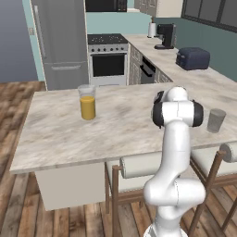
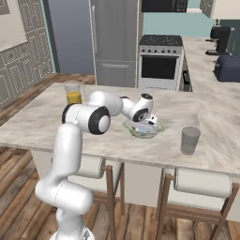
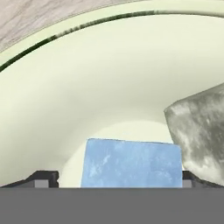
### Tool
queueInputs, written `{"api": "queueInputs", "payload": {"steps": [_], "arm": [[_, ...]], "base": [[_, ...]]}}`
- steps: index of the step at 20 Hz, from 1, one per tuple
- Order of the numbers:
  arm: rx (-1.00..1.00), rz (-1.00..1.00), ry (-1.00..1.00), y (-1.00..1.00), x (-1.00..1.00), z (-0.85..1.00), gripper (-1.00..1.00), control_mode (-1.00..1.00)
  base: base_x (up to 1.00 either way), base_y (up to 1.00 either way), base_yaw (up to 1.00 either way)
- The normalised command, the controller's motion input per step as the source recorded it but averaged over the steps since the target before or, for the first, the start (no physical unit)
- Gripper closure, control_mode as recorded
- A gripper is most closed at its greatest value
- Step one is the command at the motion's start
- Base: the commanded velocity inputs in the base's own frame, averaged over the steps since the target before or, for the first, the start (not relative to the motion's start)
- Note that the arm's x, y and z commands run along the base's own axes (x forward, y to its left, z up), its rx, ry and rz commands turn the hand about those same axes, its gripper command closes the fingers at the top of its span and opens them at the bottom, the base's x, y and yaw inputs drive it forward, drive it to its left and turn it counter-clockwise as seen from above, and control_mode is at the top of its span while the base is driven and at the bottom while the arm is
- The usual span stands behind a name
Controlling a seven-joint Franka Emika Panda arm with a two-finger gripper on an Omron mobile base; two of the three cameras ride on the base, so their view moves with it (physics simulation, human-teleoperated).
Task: There are two ice cubes in the ice bowl. Place both ice cubes in the glass cup.
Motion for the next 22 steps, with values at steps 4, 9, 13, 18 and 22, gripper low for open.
{"api": "queueInputs", "payload": {"steps": [4,9,13,18,22], "arm": [[0.0,0.0,0.1,0.0,-0.04,-0.2,1.0,-1.0],[0.03,-0.03,0.01,0.0,-0.23,0.16,1.0,-1.0],[0.03,-0.08,-0.02,0.0,-0.17,0.66,1.0,-1.0],[0.0,-0.1,-0.05,0.0,-0.21,0.99,1.0,-1.0],[-0.03,-0.1,-0.07,0.0,-0.83,0.89,1.0,-1.0]], "base": [[0.0,0.0,0.0],[0.0,0.0,0.0],[0.0,0.0,0.0],[0.0,0.0,0.0],[0.0,0.0,0.0]]}}
